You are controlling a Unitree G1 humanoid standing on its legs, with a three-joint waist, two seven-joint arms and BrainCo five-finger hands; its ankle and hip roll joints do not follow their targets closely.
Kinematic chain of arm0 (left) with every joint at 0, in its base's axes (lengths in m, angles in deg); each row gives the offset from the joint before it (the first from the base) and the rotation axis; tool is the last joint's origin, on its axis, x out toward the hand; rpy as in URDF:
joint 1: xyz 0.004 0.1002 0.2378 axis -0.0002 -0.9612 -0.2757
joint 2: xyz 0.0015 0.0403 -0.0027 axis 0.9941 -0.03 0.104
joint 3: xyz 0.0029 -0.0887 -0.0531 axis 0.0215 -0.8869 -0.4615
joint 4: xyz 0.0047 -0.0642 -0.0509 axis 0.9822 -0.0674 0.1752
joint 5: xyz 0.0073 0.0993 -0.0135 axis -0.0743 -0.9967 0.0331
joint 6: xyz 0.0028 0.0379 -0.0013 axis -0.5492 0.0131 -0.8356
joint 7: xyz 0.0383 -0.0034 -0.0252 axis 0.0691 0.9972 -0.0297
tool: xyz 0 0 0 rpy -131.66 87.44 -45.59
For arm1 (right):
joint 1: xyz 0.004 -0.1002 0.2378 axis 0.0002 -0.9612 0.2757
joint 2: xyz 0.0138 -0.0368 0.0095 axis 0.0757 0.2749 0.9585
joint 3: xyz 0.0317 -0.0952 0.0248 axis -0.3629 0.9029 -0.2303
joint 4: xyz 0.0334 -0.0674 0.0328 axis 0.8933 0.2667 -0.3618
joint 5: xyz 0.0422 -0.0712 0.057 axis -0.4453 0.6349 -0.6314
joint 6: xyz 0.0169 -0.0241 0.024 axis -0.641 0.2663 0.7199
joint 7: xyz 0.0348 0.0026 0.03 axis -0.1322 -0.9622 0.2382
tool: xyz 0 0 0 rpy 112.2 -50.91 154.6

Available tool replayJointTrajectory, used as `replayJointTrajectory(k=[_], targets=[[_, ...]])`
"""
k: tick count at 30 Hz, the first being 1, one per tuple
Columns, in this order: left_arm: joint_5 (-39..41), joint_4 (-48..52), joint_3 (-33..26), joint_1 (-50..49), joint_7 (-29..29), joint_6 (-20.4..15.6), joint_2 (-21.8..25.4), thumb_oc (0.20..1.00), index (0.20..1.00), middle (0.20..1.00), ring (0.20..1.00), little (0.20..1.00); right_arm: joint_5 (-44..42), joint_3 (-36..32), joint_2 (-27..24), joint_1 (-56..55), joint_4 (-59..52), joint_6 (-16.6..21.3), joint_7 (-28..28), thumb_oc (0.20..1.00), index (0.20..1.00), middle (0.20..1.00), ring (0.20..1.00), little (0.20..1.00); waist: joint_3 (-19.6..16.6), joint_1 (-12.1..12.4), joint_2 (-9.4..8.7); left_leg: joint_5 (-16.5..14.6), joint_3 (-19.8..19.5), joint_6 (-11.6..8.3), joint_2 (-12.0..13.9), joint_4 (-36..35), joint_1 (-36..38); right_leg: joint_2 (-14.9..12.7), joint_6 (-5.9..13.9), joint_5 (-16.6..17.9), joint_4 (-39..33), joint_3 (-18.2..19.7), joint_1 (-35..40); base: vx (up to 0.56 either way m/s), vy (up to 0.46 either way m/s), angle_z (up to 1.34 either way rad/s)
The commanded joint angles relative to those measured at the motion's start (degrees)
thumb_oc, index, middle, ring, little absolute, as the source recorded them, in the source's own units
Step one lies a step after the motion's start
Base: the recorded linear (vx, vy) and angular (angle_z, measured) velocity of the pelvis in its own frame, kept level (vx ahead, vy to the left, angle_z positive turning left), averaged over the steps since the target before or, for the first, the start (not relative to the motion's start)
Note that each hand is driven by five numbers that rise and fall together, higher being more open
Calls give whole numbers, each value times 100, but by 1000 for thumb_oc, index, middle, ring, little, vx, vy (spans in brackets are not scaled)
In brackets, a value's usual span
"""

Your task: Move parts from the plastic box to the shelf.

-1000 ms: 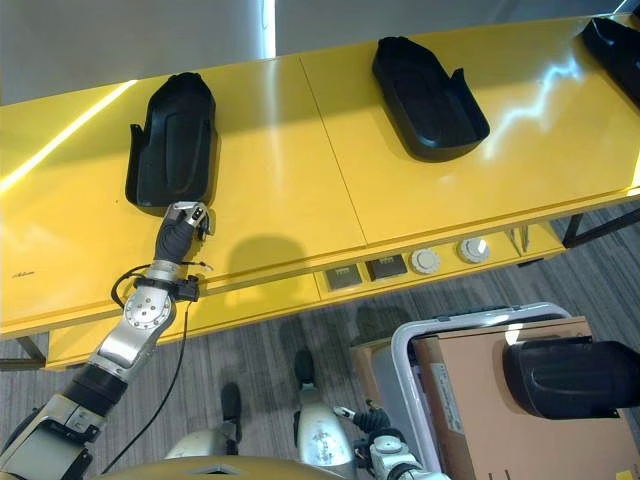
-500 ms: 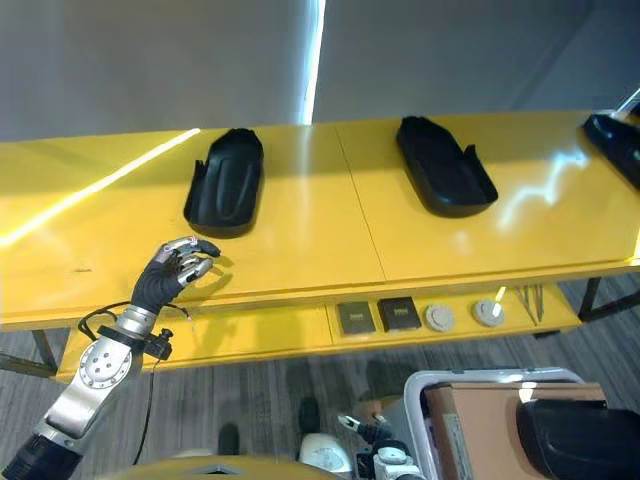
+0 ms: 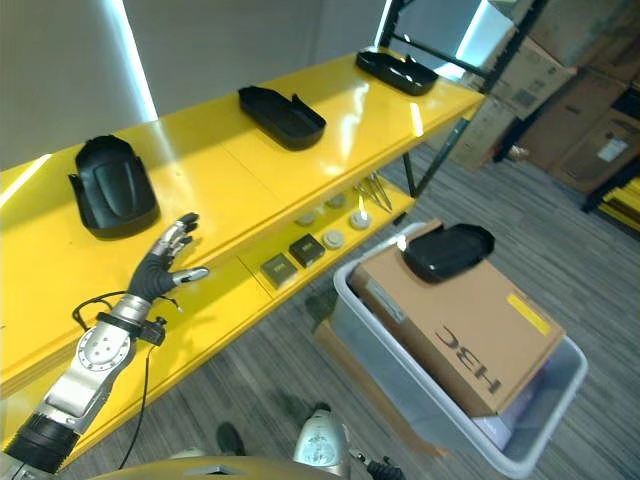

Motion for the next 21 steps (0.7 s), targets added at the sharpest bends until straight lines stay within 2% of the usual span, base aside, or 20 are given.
replayJointTrajectory(k=[1, 3, 4, 5, 6, 7, 8, 9, 10, 12, 13, 14, 15, 17, 20, 21], targets=[[0, 497, 114, 104, -11, -265, -126, 1000, 1000, 1000, 1000, 1000, 323, 265, 210, 178, 349, -15, 11, 1000, 1000, 1000, 1000, 1000, -297, -53, -52, -673, -1343, -171, 498, 238, 306, 381, -82, 411, -1488, 410, 425, 146, -312, -55], [157, 509, 99, 26, -72, -238, -212, 1000, 1000, 1000, 1000, 1000, 414, 342, 157, 202, 335, -7, 29, 1000, 1000, 1000, 1000, 1000, -301, -61, -6, -763, -1336, -294, 749, 840, 188, 521, -177, 389, -1762, 438, 623, 141, -306, -2], [210, 491, 99, -7, -90, -222, -222, 1000, 1000, 1000, 1000, 1000, 391, 373, 121, 232, 292, 9, 38, 1000, 1000, 1000, 1000, 1000, -245, -55, -1, -775, -1356, -353, 917, 1363, 26, 629, -282, 332, -1863, 539, 727, 95, -292, -14], [267, 498, 85, -44, -98, -217, -229, 1000, 1000, 1000, 1000, 1000, 375, 416, 91, 269, 251, 26, 58, 1000, 1000, 1000, 1000, 1000, -180, -25, 21, -620, -1417, -449, 1100, 1861, -156, 765, -389, 285, -1960, 612, 834, 11, -348, -10], [294, 476, 63, -69, -80, -203, -231, 1000, 1000, 1000, 1000, 1000, 369, 488, 47, 339, 184, 53, 63, 1000, 1000, 1000, 1000, 1000, -62, 35, 12, -175, -1550, -542, 1257, 2506, -446, 879, -572, 313, -2029, 661, 891, -53, -280, -27], [264, 432, 96, -39, -62, -188, -218, 1000, 1000, 1000, 1000, 1000, 322, 567, -35, 439, 90, 115, 85, 1000, 1000, 1000, 1000, 1000, 92, 130, 57, 225, -1966, -662, 1285, 2983, -747, 999, -692, 311, -2073, 800, 934, -108, -227, -55], [257, 408, 114, -1, -45, -201, -228, 1000, 1000, 1000, 1000, 1000, 286, 569, -85, 491, 34, 142, 100, 1000, 1000, 1000, 1000, 1000, 178, 158, 74, 331, -2222, -710, 1234, 3188, -956, 1040, -737, 317, -2117, 857, 964, -63, -104, -115], [256, 403, 116, 5, -44, -203, -230, 1000, 1000, 1000, 1000, 1000, 286, 567, -87, 495, 34, 141, 100, 1000, 1000, 1000, 1000, 1000, 176, 144, 83, 326, -2245, -714, 1240, 3210, -981, 1049, -741, 318, -2121, 840, 962, -14, -70, -129], [256, 334, 145, -13, 8, -202, -251, 1000, 1000, 1000, 1000, 1000, 206, 570, -185, 583, -107, 170, 121, 1000, 1000, 1000, 1000, 1000, 215, 214, 63, 173, -2720, -673, 934, 3011, -1116, 1033, -680, 306, -2206, 1076, 958, 52, -18, -110], [175, 238, 183, -10, 88, -224, -297, 1000, 1000, 1000, 1000, 1000, 249, 590, -257, 609, -161, 204, 141, 1000, 1000, 1000, 1000, 1000, 188, 296, 84, -228, -3168, -579, 464, 2084, -1078, 958, -580, 328, -2209, 1278, 948, 129, 47, -76], [119, 155, 212, -35, 139, -233, -329, 1000, 1000, 1000, 1000, 1000, 317, 594, -327, 636, -227, 237, 163, 1000, 1000, 1000, 1000, 1000, 129, 311, 226, -4, -3499, -610, 396, 1079, -987, 1051, -514, 305, -2197, 1378, 961, 179, 122, -80], [11, 53, 288, -2, 181, -221, -301, 1000, 1000, 1000, 1000, 1000, 375, 620, -403, 678, -291, 275, 200, 1000, 1000, 1000, 1000, 1000, 140, 357, 294, 247, -3852, -621, 286, 684, -1120, 1097, -510, 276, -2150, 1488, 963, 193, 117, -56], [-90, -8, 317, 50, 211, -212, -302, 1000, 1000, 1000, 1000, 1000, 418, 641, -435, 707, -322, 295, 214, 1000, 1000, 1000, 1000, 1000, 149, 396, 327, 361, -4211, -634, 123, 497, -1143, 1151, -526, 240, -2099, 1608, 969, 130, 55, -13], [-171, -110, 353, 33, 221, -219, -288, 1000, 1000, 1000, 1000, 1000, 514, 705, -440, 747, -388, 334, 231, 1000, 1000, 1000, 1000, 1000, 126, 359, 366, 255, -4662, -580, -32, 420, -894, 1240, -531, 189, -2032, 1891, 976, 73, 52, -41], [-364, -292, 452, 50, 215, -228, -250, 1000, 1000, 1000, 1000, 1000, 544, 639, -459, 634, -883, 486, 359, 1000, 1000, 1000, 1000, 1000, -15, 157, 477, 332, -4447, -578, 107, 198, -701, 1226, -483, 199, -2066, 1989, 954, 47, 207, -122], [-624, -593, 469, 0, 363, -254, -197, 1000, 1000, 1000, 1000, 1000, 907, 663, -596, 474, -2084, 665, 582, 1000, 1000, 1000, 1000, 1000, -45, -33, 472, 262, -4235, -462, 142, 18, -521, 1135, -373, 318, -2100, 2221, 851, 44, 249, -96]])
